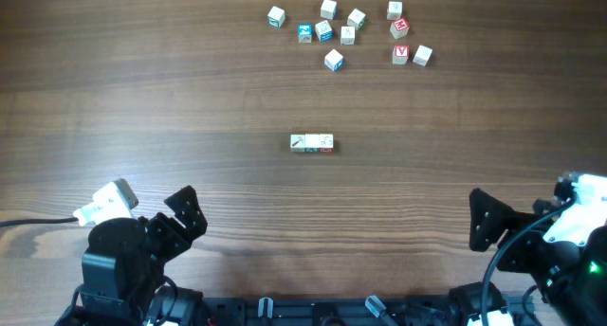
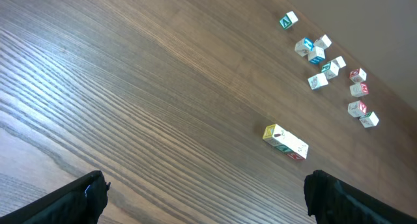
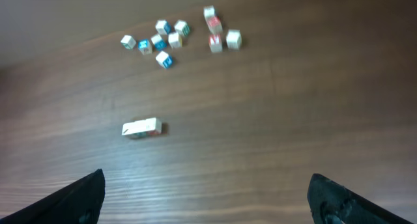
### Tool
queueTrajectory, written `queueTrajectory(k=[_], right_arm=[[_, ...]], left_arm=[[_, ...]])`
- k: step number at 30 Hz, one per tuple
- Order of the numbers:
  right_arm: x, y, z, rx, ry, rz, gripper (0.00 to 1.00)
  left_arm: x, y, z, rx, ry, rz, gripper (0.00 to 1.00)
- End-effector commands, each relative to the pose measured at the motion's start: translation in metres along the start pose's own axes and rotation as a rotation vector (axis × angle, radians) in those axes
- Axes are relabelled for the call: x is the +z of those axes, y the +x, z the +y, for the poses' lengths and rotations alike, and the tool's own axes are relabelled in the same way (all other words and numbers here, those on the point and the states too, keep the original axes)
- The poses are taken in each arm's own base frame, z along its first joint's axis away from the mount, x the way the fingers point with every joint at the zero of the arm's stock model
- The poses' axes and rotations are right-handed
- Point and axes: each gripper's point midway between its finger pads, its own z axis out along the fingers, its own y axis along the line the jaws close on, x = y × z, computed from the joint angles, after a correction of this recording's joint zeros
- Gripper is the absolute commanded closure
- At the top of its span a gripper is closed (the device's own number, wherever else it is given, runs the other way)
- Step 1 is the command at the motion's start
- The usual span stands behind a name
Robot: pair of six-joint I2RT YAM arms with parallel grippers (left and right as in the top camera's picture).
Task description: Form a horizontal line
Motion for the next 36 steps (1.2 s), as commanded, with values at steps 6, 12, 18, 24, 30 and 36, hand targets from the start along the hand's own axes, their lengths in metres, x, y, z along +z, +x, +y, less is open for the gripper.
queueTrajectory(k=[6,12,18,24,30,36], right_arm=[[0.026,-0.027,0.019,-0.326,-0.080,-0.184,0.00],[0.043,-0.018,0.018,-0.352,-0.134,-0.457,0.00],[0.035,-0.024,0.023,-0.470,-0.160,-0.703,0.00],[0.039,-0.020,0.024,-0.497,-0.185,-0.927,0.00],[0.056,-0.015,0.022,-0.505,-0.194,-0.968,0.00],[0.085,0.001,0.012,-0.498,-0.191,-1.009,0.00]], left_arm=[[-0.001,-0.003,0.002,0.005,-0.007,-0.016,0.00],[-0.001,-0.003,0.002,0.005,-0.007,-0.016,0.00],[-0.001,-0.003,0.002,0.005,-0.007,-0.016,0.00],[-0.001,-0.003,0.002,0.005,-0.007,-0.016,0.00],[-0.001,-0.003,0.002,0.005,-0.007,-0.016,0.00],[-0.001,-0.003,0.002,0.004,-0.007,-0.016,0.00]])
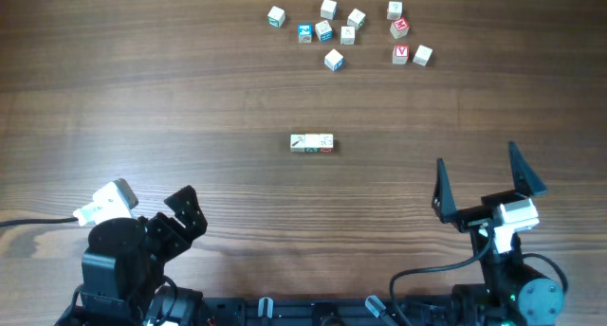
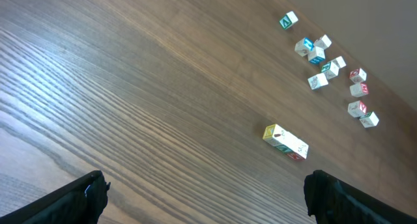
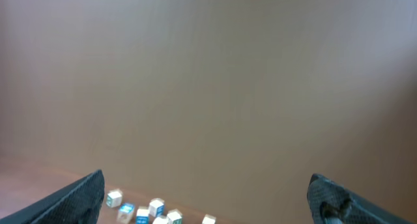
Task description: Form a horizontal line
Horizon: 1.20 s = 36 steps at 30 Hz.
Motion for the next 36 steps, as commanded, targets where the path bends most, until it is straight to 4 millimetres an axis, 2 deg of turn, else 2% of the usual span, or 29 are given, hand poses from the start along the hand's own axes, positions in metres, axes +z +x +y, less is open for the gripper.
queueTrajectory(k=[1,9,16,36], right_arm=[[-0.004,0.019,0.000,0.021,0.004,-0.014,0.00],[-0.006,0.058,0.001,0.076,0.013,0.113,0.00],[-0.022,0.121,0.005,0.135,0.028,0.376,0.00],[-0.022,0.121,0.008,0.141,0.017,0.377,0.00]], left_arm=[[-0.001,-0.003,0.002,0.004,-0.007,-0.016,0.00],[-0.001,-0.003,0.002,0.004,-0.007,-0.016,0.00],[-0.001,-0.003,0.002,0.004,-0.007,-0.016,0.00],[-0.001,-0.003,0.002,0.004,-0.007,-0.016,0.00]])
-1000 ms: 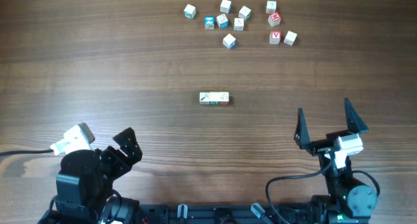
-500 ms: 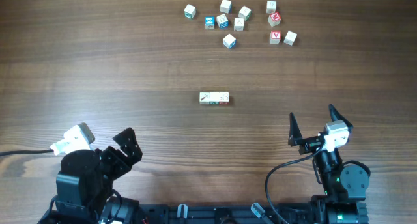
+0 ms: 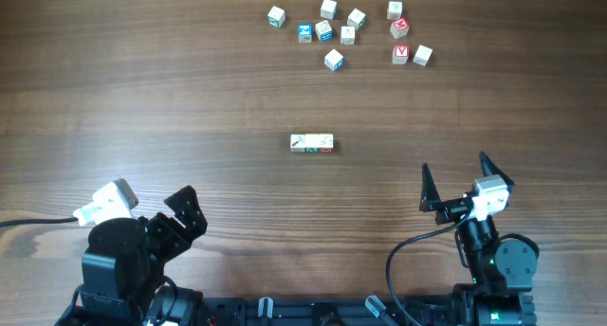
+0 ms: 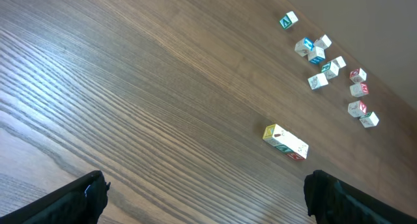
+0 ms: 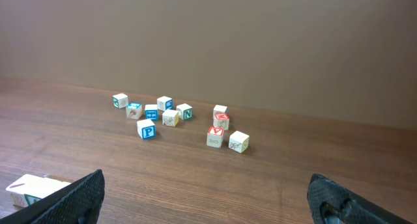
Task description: Form a horizontal line
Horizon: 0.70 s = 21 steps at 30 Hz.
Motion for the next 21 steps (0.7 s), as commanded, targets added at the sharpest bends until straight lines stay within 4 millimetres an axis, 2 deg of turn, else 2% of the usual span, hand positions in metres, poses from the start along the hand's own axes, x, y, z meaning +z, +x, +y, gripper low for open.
queueTrajectory(k=[1,13,16,18,21], right_arm=[[0.000,-0.002,0.001,0.013,-0.002,-0.011,0.00],[0.000,-0.002,0.001,0.013,-0.002,-0.011,0.00],[0.000,-0.002,0.001,0.013,-0.002,-0.011,0.00],[0.000,-0.002,0.001,0.013,-0.002,-0.011,0.00],[0.000,-0.002,0.001,0.013,-0.002,-0.011,0.00]], left_arm=[[-0.001,-0.003,0.002,0.005,-0.007,-0.016,0.00],[-0.001,-0.003,0.002,0.005,-0.007,-0.016,0.00],[0.005,-0.001,0.013,0.004,-0.055,-0.037,0.00],[0.017,-0.005,0.007,0.143,0.007,-0.107,0.00],[0.029,-0.007,-0.014,0.339,0.187,-0.255,0.00]])
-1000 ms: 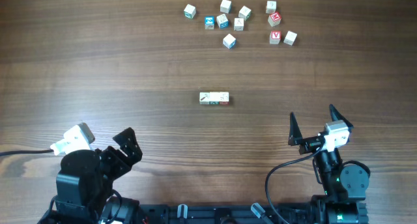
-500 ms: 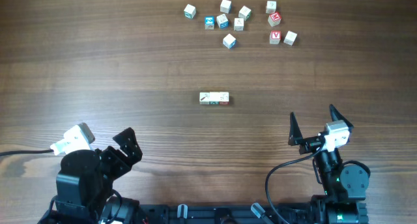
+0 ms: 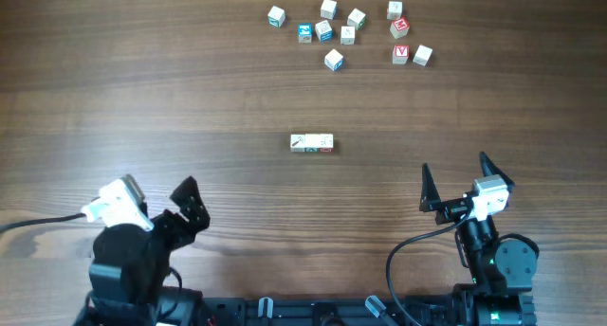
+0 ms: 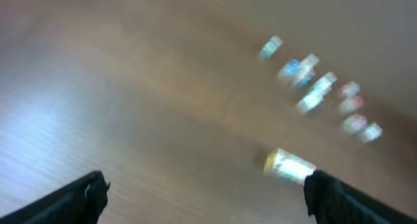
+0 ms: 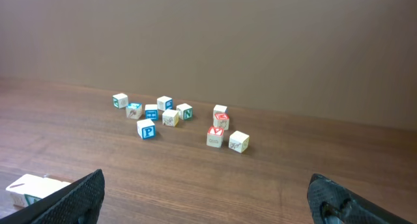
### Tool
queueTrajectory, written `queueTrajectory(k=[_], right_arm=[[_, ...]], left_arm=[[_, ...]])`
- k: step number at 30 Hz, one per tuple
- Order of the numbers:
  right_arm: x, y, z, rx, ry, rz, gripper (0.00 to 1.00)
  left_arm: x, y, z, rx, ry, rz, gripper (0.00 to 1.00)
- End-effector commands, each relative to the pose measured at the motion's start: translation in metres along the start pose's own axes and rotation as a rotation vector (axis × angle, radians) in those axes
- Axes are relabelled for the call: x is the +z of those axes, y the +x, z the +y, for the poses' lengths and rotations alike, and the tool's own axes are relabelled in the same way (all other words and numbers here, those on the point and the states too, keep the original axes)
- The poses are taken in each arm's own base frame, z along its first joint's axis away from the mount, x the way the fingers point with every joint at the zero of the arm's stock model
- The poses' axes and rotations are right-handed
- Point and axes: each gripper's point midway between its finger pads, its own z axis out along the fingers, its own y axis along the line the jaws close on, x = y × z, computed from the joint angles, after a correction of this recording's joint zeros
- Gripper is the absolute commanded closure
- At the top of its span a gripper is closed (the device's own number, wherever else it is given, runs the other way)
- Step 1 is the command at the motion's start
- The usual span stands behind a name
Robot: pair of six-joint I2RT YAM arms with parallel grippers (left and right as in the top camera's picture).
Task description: Form a horizontal line
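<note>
A short row of white blocks [image 3: 312,143] lies side by side, touching, at the table's middle; it shows as a blur [image 4: 290,165] in the left wrist view and at the bottom left edge [image 5: 29,187] in the right wrist view. Several loose letter blocks [image 3: 346,30] are scattered at the far side [image 5: 176,116]. My left gripper [image 3: 182,208] is open at the near left, empty [image 4: 208,198]. My right gripper [image 3: 455,179] is open at the near right, empty [image 5: 208,198]. Both are well short of the blocks.
The wooden table [image 3: 142,89] has nothing else on it. A plain brown wall [image 5: 208,35] rises behind the loose blocks. Black cables [image 3: 408,255] run by the arm bases along the near edge.
My left arm has shifted slightly at the near left, and its wrist view is now smeared by motion. The right arm and all blocks stand as before.
My right arm was at the table's right edge, its camera looking down on the blocks. Then it stood further in, with the camera up at the wall, then level with the table facing the loose blocks. The left arm stayed put until now. No block has moved.
</note>
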Motion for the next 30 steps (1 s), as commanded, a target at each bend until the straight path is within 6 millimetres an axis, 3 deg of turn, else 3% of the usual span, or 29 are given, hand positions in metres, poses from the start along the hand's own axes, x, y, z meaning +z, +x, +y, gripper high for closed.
queueTrajectory(k=[1,6,12,30], right_arm=[[0.000,-0.002,0.001,0.013,-0.002,-0.010,0.00],[0.000,-0.002,0.001,0.013,-0.002,-0.010,0.00],[0.000,-0.002,0.001,0.013,-0.002,-0.010,0.01],[0.000,-0.002,0.001,0.013,-0.002,-0.010,0.00]], left_arm=[[0.011,0.001,-0.012,0.251,0.157,-0.160,0.00],[0.047,0.001,-0.002,0.339,0.188,-0.378,0.00],[0.081,0.028,0.017,0.370,0.170,-0.415,0.00],[0.080,0.033,0.008,0.381,0.196,-0.407,0.00]])
